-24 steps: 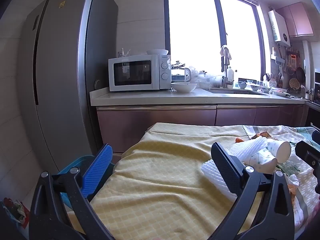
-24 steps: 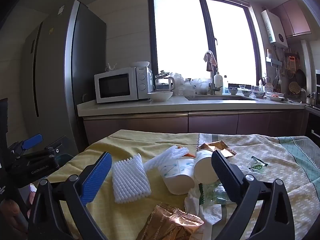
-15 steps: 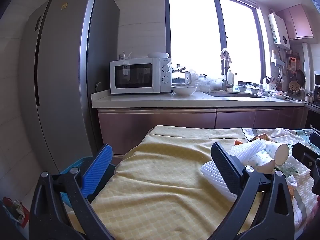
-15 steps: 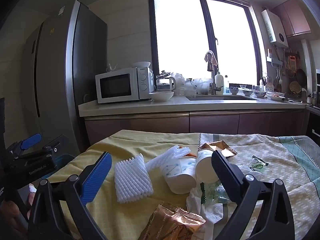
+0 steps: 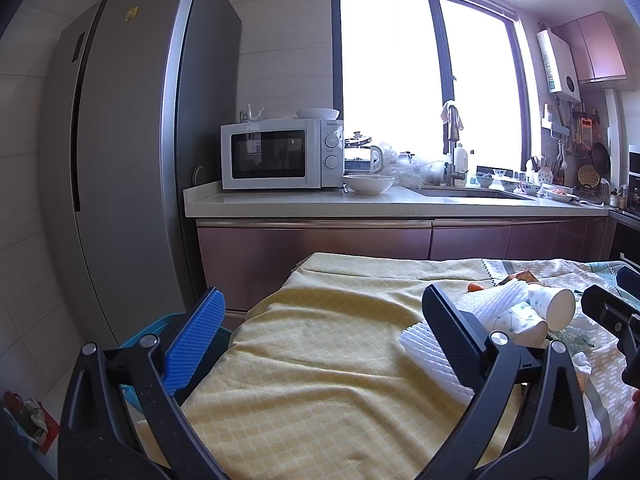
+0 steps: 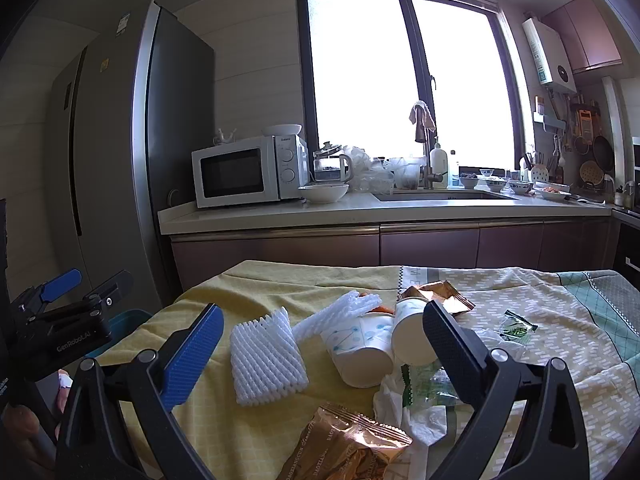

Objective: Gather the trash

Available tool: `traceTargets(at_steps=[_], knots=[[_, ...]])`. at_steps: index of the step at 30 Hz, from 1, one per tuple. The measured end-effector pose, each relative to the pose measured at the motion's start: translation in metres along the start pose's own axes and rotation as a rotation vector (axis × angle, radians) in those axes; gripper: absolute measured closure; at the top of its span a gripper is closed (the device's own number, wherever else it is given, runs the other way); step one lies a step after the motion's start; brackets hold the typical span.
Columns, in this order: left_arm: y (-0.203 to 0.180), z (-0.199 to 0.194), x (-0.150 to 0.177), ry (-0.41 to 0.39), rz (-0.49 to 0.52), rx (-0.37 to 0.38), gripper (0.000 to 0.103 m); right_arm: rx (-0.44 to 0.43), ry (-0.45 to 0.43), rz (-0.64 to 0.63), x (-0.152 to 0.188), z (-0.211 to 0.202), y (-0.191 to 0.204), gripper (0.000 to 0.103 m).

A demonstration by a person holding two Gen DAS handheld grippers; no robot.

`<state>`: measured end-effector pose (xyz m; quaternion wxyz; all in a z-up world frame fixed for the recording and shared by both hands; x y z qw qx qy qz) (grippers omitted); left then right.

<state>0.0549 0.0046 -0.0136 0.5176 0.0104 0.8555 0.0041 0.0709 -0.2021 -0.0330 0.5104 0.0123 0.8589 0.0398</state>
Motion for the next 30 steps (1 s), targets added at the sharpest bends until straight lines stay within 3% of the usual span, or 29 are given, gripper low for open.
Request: traceTargets(at_steps=[30], knots=[[-0.0023,-0.0057,0.0015,-0.017,0.005,0.004,0.006,-0.019,0.006,0.006,0.0010,0.0025,-0.0001,0.007]])
Point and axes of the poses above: each gripper's, at about its wrist camera, not at the fingertips, and z roughly the way its jaws point, y to its left, x to its underside, the point moved 7 cm from there along z, roughly the way its jaws point, and after that the axes turned 14 degrees about y, right-handed, at the moved point
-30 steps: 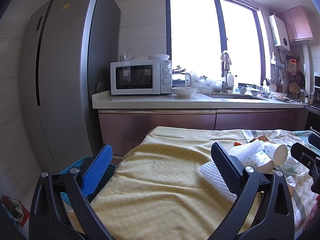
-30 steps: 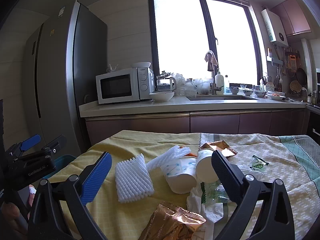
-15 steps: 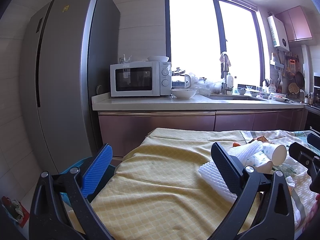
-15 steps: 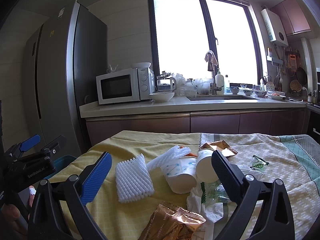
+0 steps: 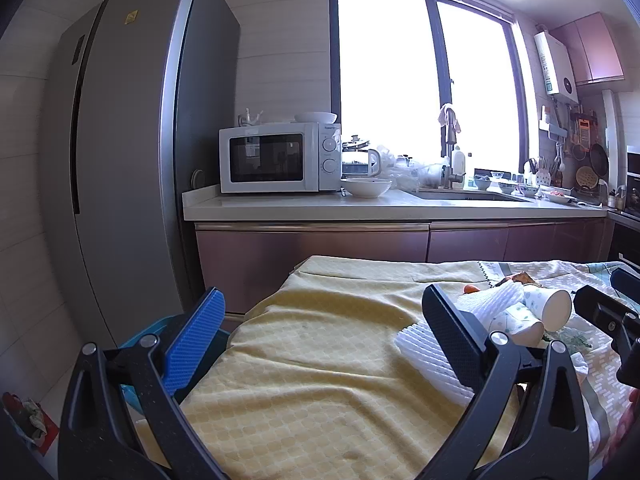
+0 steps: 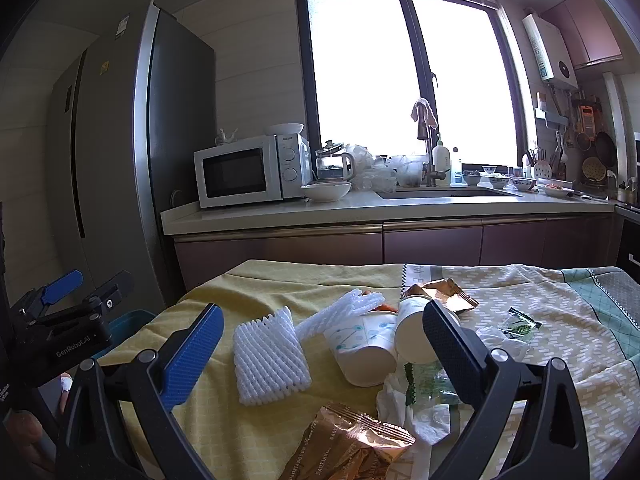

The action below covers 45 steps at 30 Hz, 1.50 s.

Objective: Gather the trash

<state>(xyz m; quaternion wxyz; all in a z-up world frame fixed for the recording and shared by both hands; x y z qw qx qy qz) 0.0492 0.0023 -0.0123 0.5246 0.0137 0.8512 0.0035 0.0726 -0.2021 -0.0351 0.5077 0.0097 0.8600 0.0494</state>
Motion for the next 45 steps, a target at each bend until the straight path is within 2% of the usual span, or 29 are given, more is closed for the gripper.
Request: traceTargets(at_steps=[21,28,35,41,44,45], knots=[[-0.008,0.002,0.002,0.014,0.008,0.009,0.006,-0.015,0.006,0.004,0.001,0.004,-0.003,0.007],[-0.013,0.007,0.005,0.041,0.017,0.030,0.006,-0.019,0.017,0.007,0.002,0.006,-0.006,0.007],[-0.032,0.028,0.017,0.141,0.060,0.125,0.006,-0.013,0.075,0.047,0.014,0.012,-0.026,0.007],[-0.055,0.060,0.035,0.291,0.100,0.244,0.006,-0.016,0.190,0.075,0.048,0.014,-0.043,0.007],[-0.069,0.075,0.045,0.358,0.117,0.299,0.006,-0.042,0.247,0.081,0.067,0.012,-0.043,0.014],[-0.074,0.081,0.048,0.383,0.124,0.314,0.009,-0.052,0.268,0.086,0.074,0.012,-0.042,0.020]])
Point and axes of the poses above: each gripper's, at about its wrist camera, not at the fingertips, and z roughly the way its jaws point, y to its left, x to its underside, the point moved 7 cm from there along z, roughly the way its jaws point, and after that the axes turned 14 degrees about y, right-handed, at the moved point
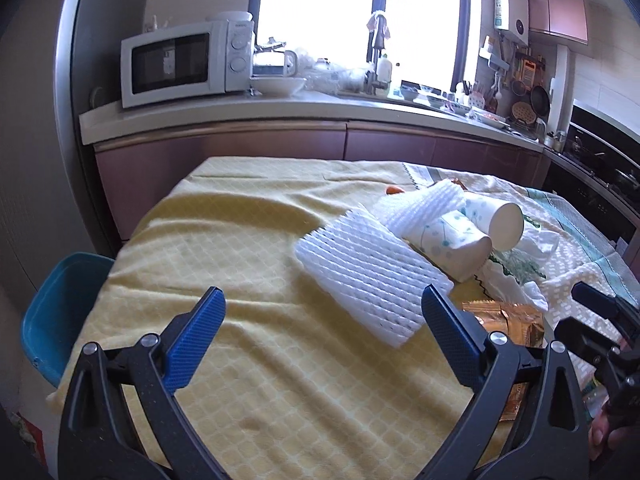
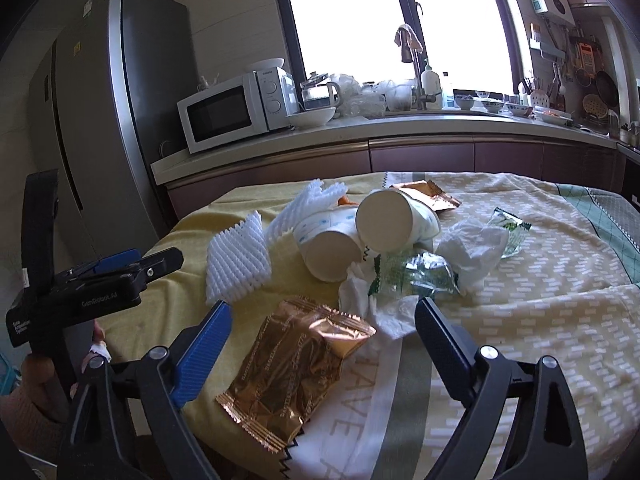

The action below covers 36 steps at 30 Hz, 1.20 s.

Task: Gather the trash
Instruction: 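Grasp the white foam net with left tool while right tool grasps copper wrapper, then carry both items to the teal bin and release them inside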

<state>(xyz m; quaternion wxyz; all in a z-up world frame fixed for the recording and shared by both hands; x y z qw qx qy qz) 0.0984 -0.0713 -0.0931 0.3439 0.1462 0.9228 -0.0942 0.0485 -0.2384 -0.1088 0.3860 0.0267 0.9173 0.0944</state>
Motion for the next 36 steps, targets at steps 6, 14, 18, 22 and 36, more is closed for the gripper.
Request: traceTargets(at_steps=[6,14,18,22,36], knots=[[-0.017,0.045,0.002,0.141,0.008,0.112,0.026,-0.096,0.108,0.051,0.025,0.016,0.002,0.036],[-0.026,0.071,0.005,0.229,-0.023,0.212,0.052,-0.209,0.160,0.101,0.031,0.030,0.003,0.069],[-0.028,0.076,0.003,0.241,-0.043,0.249,0.072,-0.245,0.160,0.103,0.028,0.029,0.007,0.083],[-0.025,0.067,0.003,0.227,-0.056,0.270,0.086,-0.271,0.154,0.087,0.021,0.028,0.011,0.088],[0.056,0.000,0.002,0.102,-0.118,0.187,0.089,-0.424,0.115,-0.044,-0.028,0.019,0.069,0.097]])
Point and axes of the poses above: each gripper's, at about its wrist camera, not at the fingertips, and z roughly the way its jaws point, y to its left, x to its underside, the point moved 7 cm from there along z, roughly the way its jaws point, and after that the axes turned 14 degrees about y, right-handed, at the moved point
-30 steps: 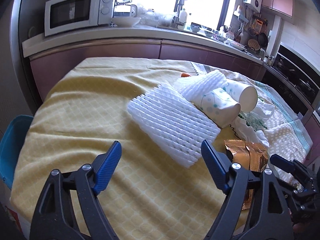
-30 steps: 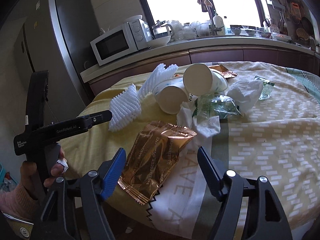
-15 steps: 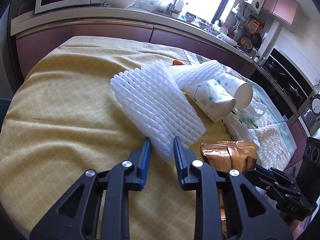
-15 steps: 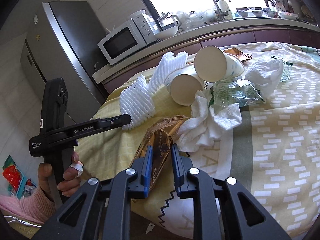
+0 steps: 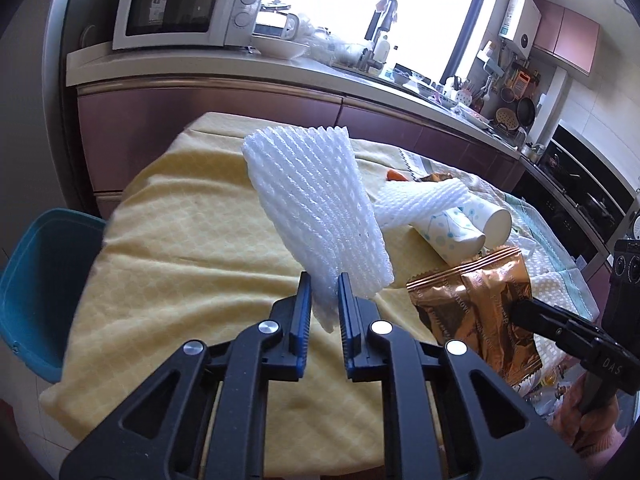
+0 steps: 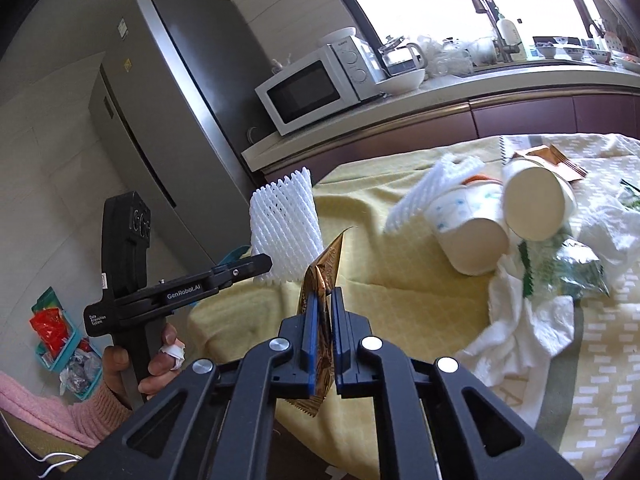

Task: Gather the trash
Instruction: 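Carry both items to the teal bin and release them inside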

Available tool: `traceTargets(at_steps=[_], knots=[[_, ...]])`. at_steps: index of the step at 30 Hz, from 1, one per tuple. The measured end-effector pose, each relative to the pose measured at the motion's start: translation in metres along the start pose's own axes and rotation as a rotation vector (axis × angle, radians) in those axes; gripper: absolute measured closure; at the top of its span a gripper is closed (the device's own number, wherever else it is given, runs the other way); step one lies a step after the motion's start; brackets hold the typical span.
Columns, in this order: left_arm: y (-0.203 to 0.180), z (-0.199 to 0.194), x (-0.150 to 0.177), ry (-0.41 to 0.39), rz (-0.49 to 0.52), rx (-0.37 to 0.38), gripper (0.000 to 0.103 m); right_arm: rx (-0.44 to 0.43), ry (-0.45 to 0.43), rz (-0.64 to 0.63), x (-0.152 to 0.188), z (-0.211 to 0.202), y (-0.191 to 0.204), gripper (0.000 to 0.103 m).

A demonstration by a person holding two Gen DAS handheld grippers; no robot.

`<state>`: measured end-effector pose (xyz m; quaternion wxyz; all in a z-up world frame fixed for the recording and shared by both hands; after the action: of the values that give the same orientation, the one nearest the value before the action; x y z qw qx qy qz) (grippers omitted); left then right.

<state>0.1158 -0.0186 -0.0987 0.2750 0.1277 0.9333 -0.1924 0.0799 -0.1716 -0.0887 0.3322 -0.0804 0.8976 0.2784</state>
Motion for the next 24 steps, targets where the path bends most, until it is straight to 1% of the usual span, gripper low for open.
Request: traceTargets(at_steps=[3,7,14,17,21,24], knots=[[0.037,-0.023,0.004,-0.025,-0.041,-0.048,0.089,-0.053,0.006,-0.034,-0.016,0.011,0.020,0.097],[0.089,-0.055,0.009,-0.057,-0.118,-0.122,0.089,-0.103,0.022,-0.092,-0.038,0.033,0.046,0.097],[0.179,-0.094,0.021,-0.076,-0.246,-0.244,0.089,-0.188,0.064,-0.160,-0.074,0.078,0.087,0.097],[0.210,-0.101,0.027,-0.073,-0.281,-0.290,0.089,-0.219,0.086,-0.176,-0.087,0.099,0.103,0.097],[0.241,-0.100,0.032,-0.051,-0.312,-0.338,0.089,-0.243,0.115,-0.203,-0.099,0.125,0.124,0.097],[0.251,-0.091,0.036,-0.026,-0.324,-0.366,0.089,-0.257,0.147,-0.209,-0.106,0.149,0.135,0.097]])
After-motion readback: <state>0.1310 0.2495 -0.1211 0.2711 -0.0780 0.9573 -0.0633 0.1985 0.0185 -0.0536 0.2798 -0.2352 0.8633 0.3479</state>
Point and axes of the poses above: each gripper's, at about its wrist camera, not at the fingertips, and z roughly the way its jaws point, y to its left, x to its underside, the point moved 7 cm from there along z, roughly the way its jaws point, and after that the axes turned 14 degrees about y, right-handed, at the moved point
